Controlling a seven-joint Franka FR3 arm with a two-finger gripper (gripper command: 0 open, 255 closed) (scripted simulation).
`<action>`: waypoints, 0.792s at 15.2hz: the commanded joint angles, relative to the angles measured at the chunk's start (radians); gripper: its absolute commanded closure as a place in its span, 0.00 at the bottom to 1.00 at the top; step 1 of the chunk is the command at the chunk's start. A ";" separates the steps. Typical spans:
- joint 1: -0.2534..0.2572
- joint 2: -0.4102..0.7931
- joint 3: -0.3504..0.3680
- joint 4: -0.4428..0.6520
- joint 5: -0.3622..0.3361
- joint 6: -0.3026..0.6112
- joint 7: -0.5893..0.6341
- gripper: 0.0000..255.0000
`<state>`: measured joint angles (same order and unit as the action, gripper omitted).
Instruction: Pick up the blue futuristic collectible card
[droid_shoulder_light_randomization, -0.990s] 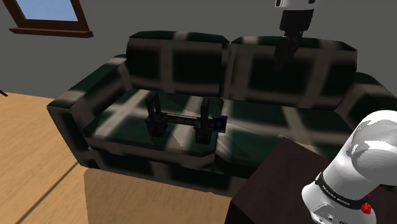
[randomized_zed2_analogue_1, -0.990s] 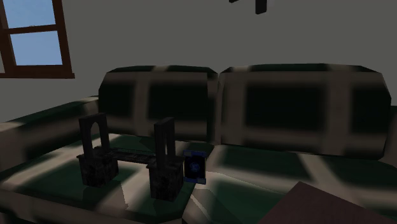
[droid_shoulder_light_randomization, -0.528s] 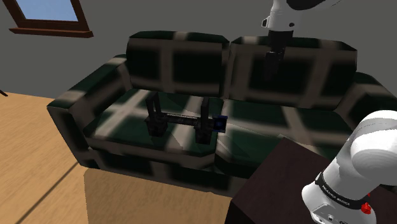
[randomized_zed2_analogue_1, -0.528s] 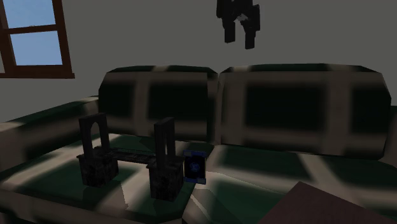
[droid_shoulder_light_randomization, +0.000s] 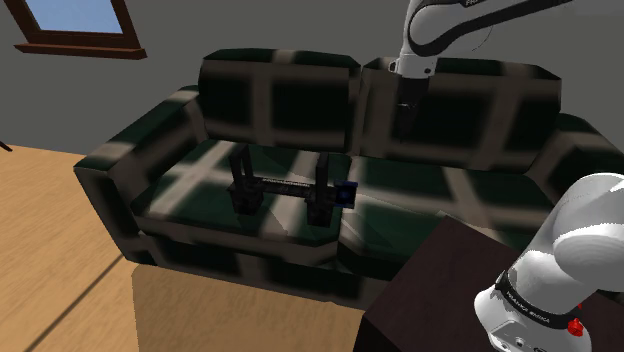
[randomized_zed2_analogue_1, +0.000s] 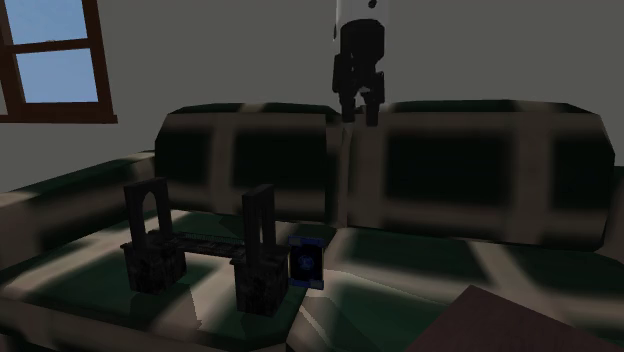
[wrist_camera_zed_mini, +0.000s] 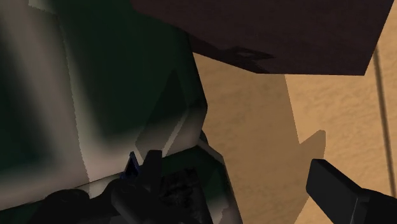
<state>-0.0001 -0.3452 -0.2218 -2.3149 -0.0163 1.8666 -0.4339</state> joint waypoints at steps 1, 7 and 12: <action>0.003 0.072 -0.026 0.010 0.016 0.052 -0.058 0.00; 0.008 0.311 -0.073 0.101 0.100 0.158 -0.229 0.00; -0.008 0.521 -0.077 0.216 0.191 0.209 -0.370 0.00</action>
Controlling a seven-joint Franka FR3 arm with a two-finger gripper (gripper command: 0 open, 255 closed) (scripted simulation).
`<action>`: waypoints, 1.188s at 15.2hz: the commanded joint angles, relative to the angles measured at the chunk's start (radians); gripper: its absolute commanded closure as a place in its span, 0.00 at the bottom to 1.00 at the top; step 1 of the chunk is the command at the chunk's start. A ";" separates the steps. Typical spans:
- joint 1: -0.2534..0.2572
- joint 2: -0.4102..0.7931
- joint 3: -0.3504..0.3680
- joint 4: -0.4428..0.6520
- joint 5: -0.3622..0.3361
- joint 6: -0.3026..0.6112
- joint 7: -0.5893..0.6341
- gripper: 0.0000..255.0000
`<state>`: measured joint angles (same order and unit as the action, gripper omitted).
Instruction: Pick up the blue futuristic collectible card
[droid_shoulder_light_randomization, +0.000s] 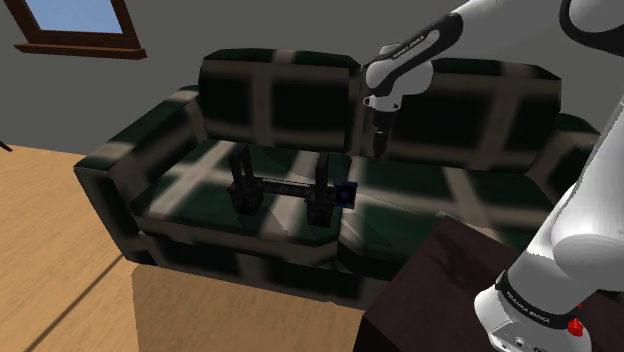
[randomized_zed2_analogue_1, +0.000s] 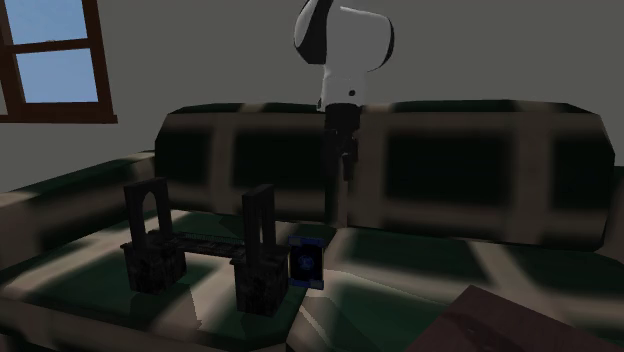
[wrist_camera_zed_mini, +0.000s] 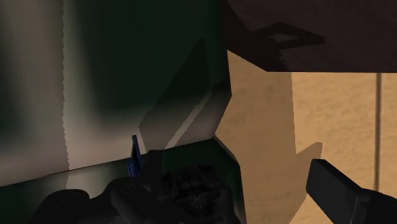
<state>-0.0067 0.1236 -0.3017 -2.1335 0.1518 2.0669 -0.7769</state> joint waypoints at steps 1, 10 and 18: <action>-0.008 0.094 0.007 0.061 0.040 0.014 -0.053 0.00; -0.085 0.470 0.074 0.368 0.151 0.013 -0.227 0.00; -0.133 0.725 0.124 0.624 0.177 -0.019 -0.286 0.00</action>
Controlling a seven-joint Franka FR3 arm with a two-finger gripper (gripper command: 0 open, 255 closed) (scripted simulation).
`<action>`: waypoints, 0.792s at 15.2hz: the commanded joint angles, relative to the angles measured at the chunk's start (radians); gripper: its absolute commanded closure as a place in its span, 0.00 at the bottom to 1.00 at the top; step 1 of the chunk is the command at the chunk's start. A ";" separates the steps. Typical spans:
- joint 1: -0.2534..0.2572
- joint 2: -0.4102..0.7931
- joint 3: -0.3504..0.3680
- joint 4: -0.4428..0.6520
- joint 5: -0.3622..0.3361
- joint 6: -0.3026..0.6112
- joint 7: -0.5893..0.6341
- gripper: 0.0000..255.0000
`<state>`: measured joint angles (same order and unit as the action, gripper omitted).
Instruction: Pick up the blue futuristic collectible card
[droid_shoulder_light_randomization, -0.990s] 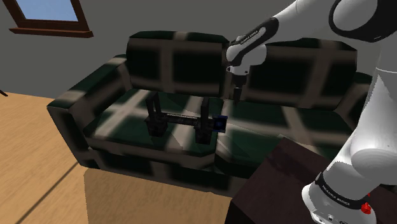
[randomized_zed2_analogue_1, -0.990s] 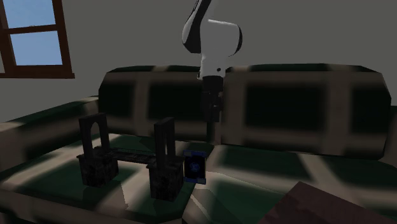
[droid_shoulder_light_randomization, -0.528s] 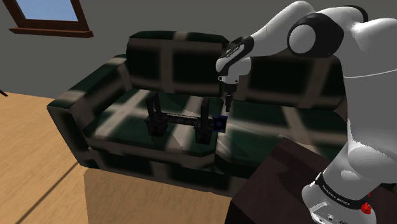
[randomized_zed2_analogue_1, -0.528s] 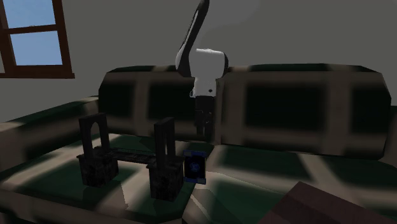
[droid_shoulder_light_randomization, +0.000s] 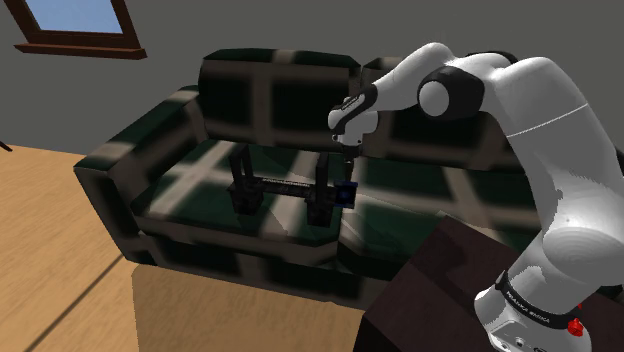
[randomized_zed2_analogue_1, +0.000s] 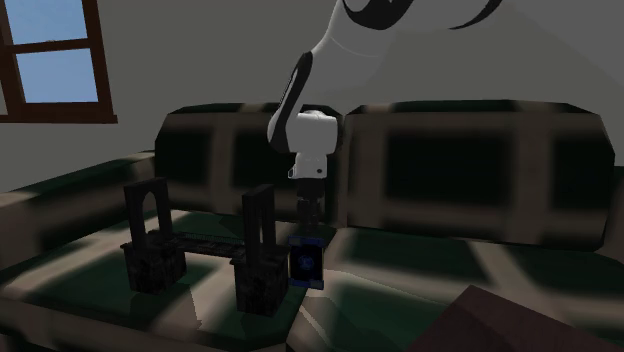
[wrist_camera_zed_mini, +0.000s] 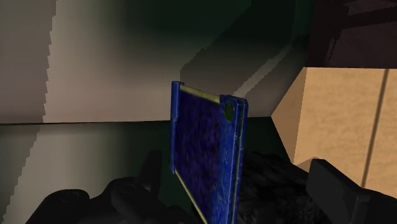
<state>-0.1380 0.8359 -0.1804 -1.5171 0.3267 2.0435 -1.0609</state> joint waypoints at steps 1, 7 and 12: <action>-0.002 0.023 0.004 0.011 0.004 0.012 -0.004 0.00; -0.007 0.071 0.011 0.029 0.011 0.041 -0.011 0.00; -0.007 0.071 0.011 0.030 0.011 0.040 -0.011 1.00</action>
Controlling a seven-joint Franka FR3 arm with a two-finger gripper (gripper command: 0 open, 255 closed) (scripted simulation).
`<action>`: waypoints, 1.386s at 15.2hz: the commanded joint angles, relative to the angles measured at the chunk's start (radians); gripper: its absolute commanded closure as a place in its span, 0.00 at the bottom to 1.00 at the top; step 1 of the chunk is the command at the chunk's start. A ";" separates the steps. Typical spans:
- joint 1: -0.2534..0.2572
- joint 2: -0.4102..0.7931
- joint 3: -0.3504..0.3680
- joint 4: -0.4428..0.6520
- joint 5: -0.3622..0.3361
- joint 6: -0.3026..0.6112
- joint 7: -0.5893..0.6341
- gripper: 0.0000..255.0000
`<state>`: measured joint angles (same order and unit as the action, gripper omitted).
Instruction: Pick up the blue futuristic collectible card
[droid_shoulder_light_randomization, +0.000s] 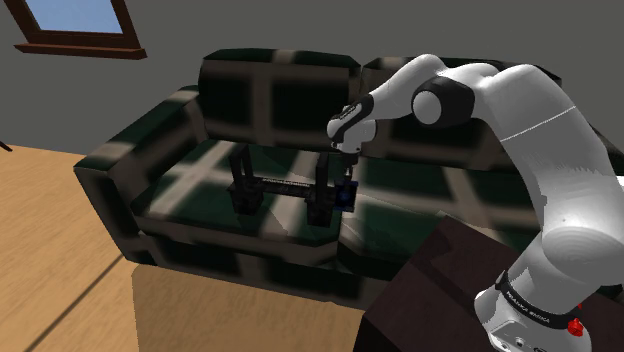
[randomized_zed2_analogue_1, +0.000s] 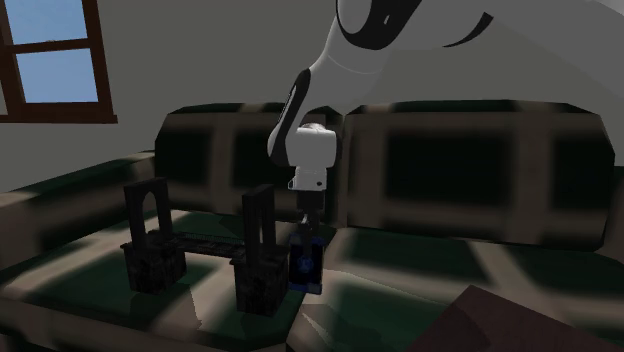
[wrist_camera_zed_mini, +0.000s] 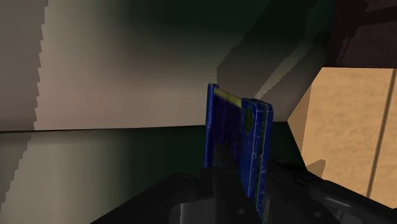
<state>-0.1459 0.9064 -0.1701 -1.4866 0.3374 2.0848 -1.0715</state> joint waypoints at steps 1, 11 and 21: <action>0.000 0.001 0.001 -0.001 0.000 0.000 0.000 1.00; 0.007 -0.062 -0.008 -0.024 -0.009 -0.039 0.009 1.00; 0.015 -0.148 -0.021 -0.041 -0.026 -0.107 0.024 1.00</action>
<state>-0.1304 0.7647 -0.1898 -1.5282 0.3131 1.9850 -1.0477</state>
